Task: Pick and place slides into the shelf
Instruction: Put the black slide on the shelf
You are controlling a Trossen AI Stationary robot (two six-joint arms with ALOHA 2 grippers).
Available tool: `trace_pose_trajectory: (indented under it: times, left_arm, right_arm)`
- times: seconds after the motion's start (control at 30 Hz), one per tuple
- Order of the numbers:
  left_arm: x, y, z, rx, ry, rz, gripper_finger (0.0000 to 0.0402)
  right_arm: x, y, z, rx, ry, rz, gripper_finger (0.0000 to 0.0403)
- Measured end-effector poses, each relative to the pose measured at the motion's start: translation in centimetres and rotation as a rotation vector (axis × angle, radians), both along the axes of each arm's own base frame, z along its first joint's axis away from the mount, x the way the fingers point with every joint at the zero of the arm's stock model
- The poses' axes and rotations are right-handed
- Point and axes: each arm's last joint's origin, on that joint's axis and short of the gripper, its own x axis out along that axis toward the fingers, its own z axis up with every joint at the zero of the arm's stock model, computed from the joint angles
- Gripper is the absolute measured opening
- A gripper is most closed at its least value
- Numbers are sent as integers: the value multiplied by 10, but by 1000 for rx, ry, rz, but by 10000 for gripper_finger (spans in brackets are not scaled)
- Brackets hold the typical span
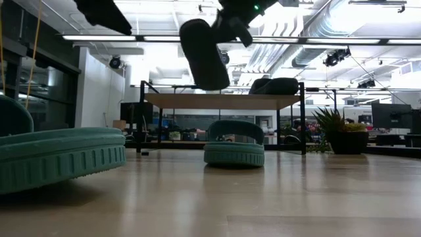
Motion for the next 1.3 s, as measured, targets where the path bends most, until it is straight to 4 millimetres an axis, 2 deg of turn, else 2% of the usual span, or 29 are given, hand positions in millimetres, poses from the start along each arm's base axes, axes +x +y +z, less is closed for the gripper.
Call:
trace_pose_trajectory:
  times: [0.2,0.33,0.47,0.93,1.3]
  left_arm:
    - [0,-1,-20,-5,-25,-24,142]
    - [2,-1,-19,5,-43,-36,142]
    - [4,-1,-16,1,-84,-56,142]
    - [13,-1,-21,-7,-50,-73,143]
    - [13,-1,-21,9,-47,-84,143]
  right_arm:
    - [-39,4,-19,-44,-149,25,25]
    - [-68,5,-29,-77,-274,86,25]
    - [-84,-4,-30,-82,-319,98,26]
    - [-95,-52,-38,-37,-296,40,26]
    - [-100,-71,-40,-4,-313,46,26]
